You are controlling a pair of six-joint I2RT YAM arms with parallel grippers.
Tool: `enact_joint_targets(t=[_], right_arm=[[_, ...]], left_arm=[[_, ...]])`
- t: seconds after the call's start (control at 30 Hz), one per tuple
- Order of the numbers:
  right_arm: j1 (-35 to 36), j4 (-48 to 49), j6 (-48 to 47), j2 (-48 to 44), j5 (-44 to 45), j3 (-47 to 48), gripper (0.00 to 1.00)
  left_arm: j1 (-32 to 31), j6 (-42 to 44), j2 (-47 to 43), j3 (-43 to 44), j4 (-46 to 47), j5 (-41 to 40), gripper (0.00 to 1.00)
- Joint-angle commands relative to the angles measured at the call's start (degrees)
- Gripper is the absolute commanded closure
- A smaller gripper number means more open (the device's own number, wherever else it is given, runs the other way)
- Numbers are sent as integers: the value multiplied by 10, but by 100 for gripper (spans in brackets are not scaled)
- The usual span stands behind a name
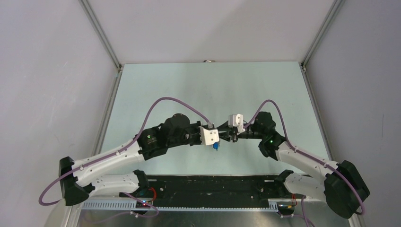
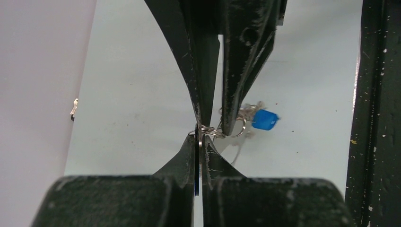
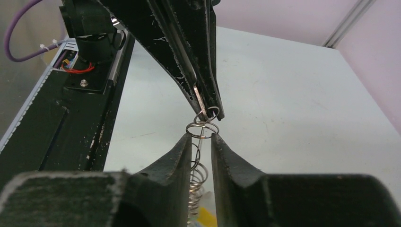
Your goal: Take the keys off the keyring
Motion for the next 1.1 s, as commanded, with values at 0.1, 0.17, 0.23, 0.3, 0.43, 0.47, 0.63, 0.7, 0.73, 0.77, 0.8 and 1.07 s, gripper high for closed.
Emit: enact_joint_targets(t=[0.1, 0.17, 0.23, 0.3, 0.43, 0.47, 0.63, 0.7, 0.73, 0.77, 0.8, 1.07], right_arm=[[13, -13, -22, -30, 11, 1, 67], [17, -18, -27, -31, 16, 1, 66], [19, -26, -29, -39, 28, 1, 66], [18, -36, -32, -47, 45, 1, 66], [17, -43, -29, -60, 62, -2, 63], [18, -42, -27, -61, 63, -3, 62], [19, -22, -17, -69, 72, -12, 61], [22, -10, -12, -63, 70, -13, 60], [25, -5, -7, -60, 69, -13, 60], [27, 7, -5, -53, 69, -13, 60], [32, 14, 0, -44, 69, -13, 61], [65, 91, 30, 3, 94, -14, 60]], left_arm=[[3, -34, 7, 26, 36, -46, 100], [4, -42, 11, 29, 36, -57, 100], [6, -49, 14, 34, 35, -72, 100], [10, -58, 16, 37, 35, -89, 100], [18, -76, 20, 44, 36, -104, 100], [19, -79, 21, 45, 35, -108, 100], [21, -85, 22, 46, 35, -124, 100], [22, -89, 22, 48, 34, -128, 100], [23, -91, 22, 48, 34, -128, 100], [23, -93, 21, 48, 33, -127, 100], [24, -94, 21, 49, 33, -121, 100], [26, -102, 20, 51, 32, -126, 100]])
